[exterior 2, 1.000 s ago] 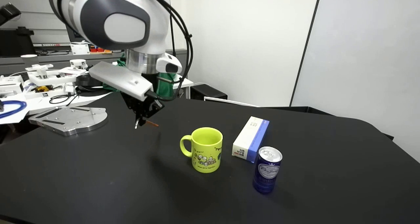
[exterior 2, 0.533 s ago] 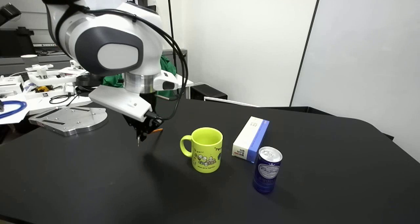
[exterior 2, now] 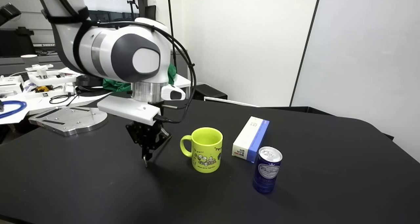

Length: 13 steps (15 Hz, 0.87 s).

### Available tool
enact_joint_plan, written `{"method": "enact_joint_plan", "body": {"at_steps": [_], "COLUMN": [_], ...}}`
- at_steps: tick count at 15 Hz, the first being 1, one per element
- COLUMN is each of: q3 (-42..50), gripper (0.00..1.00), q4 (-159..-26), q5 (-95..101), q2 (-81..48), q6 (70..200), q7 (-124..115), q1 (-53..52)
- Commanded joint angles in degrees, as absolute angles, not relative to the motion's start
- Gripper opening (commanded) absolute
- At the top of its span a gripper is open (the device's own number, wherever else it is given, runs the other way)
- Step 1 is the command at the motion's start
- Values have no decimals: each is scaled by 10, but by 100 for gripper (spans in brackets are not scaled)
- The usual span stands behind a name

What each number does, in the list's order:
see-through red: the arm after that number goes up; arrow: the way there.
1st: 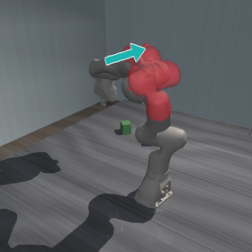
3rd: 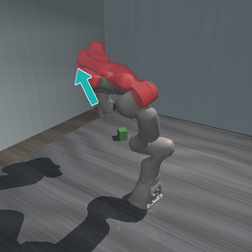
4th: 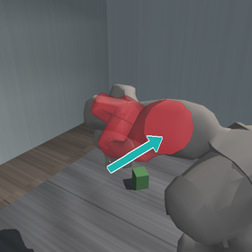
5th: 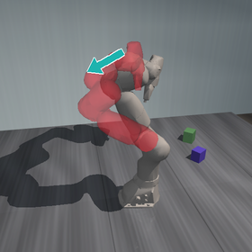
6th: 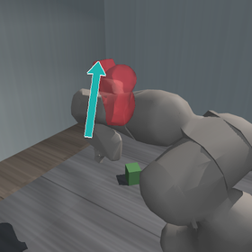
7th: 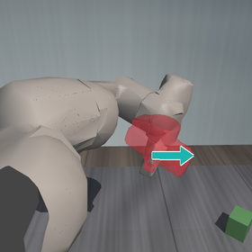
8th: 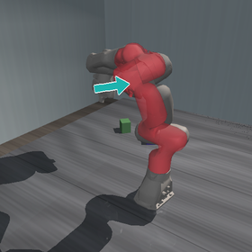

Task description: Take the Allen key out of the mug and put it on the table

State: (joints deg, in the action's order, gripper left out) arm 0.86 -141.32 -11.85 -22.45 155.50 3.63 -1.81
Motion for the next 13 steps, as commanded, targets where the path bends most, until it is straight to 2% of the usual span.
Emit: {"method": "enact_joint_plan", "body": {"at_steps": [1,8,9,11,13], "q3": [15,-6,-5,-6,-7], "gripper": [35,81,63,77,81], "q4": [-1383,-1374,-1372,-1372,-1372], "q5": [-84,-99,-96,-97,-97], "q2": [-237,-182,-207,-194,-189], "q6": [1512,1430,1454,1442,1439], "q7": [-14,8,10,10,11], "q1": [-17,1,0,-1,0]}}
